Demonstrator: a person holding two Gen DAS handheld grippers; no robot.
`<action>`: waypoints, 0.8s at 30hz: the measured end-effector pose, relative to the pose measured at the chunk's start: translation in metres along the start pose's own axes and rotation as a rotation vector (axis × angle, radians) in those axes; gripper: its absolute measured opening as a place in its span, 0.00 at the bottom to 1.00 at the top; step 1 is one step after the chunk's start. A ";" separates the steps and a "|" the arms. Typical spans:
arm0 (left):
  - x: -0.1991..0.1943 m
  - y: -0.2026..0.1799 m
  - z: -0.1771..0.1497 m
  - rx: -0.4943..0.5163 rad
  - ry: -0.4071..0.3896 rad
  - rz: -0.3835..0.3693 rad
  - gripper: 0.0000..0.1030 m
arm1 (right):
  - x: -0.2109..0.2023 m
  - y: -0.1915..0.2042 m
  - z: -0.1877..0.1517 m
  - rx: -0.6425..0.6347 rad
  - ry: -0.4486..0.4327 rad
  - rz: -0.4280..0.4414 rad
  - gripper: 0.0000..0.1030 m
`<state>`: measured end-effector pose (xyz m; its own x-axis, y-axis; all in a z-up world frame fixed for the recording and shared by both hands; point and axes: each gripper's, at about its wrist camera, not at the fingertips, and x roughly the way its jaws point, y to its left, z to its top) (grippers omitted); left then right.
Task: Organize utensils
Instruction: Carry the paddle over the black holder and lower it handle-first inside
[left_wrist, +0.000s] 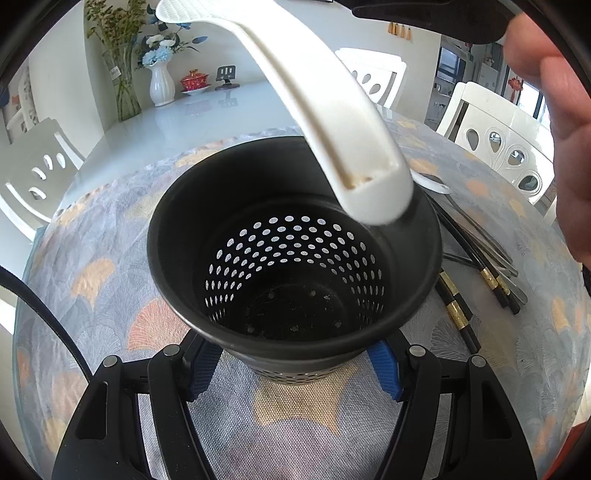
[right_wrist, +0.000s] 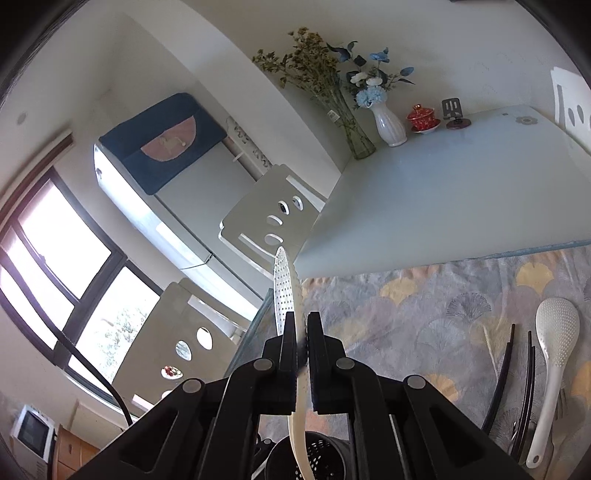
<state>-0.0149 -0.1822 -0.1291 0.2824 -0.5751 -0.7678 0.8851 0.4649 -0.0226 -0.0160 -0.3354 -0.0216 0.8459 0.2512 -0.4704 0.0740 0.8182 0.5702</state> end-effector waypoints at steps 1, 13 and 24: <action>0.000 0.000 0.000 0.001 0.001 0.000 0.66 | -0.001 0.001 -0.001 -0.008 -0.002 0.001 0.04; 0.004 -0.001 0.000 0.004 0.010 0.005 0.66 | -0.011 0.004 -0.006 -0.072 0.061 0.003 0.06; 0.005 -0.003 0.000 0.007 0.016 0.009 0.66 | -0.023 0.009 -0.008 -0.120 0.110 0.020 0.06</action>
<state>-0.0163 -0.1869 -0.1327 0.2847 -0.5602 -0.7779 0.8850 0.4655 -0.0114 -0.0387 -0.3295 -0.0105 0.7830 0.3180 -0.5347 -0.0117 0.8669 0.4984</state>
